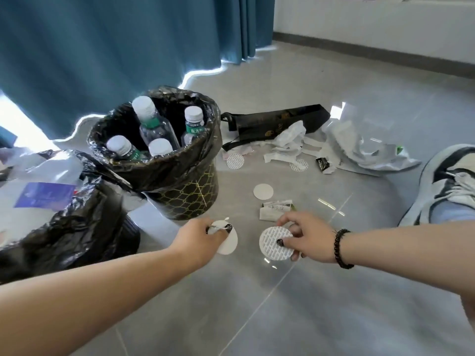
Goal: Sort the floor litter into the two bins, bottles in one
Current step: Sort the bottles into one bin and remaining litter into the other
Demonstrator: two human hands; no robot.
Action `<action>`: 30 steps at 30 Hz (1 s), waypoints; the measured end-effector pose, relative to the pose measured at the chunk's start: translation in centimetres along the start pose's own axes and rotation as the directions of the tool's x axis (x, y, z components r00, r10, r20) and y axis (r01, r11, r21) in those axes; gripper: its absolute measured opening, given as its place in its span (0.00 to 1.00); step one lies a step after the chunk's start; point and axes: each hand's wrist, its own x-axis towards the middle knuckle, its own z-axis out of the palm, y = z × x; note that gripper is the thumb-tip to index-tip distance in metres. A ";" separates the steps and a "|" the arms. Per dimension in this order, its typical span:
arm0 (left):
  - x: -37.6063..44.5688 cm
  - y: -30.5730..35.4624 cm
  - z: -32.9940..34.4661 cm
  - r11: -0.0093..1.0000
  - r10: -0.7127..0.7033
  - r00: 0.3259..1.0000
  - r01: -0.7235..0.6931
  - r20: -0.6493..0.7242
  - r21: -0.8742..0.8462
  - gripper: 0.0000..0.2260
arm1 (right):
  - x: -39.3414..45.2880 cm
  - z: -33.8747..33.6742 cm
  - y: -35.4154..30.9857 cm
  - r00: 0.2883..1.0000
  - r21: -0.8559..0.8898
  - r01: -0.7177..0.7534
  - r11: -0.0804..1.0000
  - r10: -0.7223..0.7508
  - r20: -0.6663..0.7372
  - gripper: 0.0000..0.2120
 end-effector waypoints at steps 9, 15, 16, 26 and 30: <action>-3.5 0.9 -16.4 0.993 0.102 0.964 -0.113 -0.246 -0.032 0.09 | -1.3 2.4 -13.7 0.973 -0.060 0.221 0.973 -0.224 -0.047 0.10; -3.0 -4.7 -25.0 0.977 -0.059 0.878 -0.046 -0.476 -0.207 0.15 | -1.0 6.2 -21.0 0.935 -0.032 0.335 0.942 -0.336 -0.113 0.10; -3.0 -5.8 -26.1 0.963 -0.095 0.867 -0.045 -0.488 -0.266 0.16 | -0.8 7.2 -21.9 0.934 -0.020 0.343 0.939 -0.343 -0.102 0.10; -1.3 -11.5 -29.2 0.836 -0.286 0.741 -0.116 -0.607 -0.536 0.08 | 4.7 17.1 -29.4 0.918 0.053 0.389 0.920 -0.382 -0.104 0.08; 0.1 -12.7 -28.7 0.793 -0.352 0.729 -0.102 -0.587 -0.601 0.09 | 6.3 19.8 -31.4 0.854 -0.197 0.501 0.843 -0.518 -0.043 0.07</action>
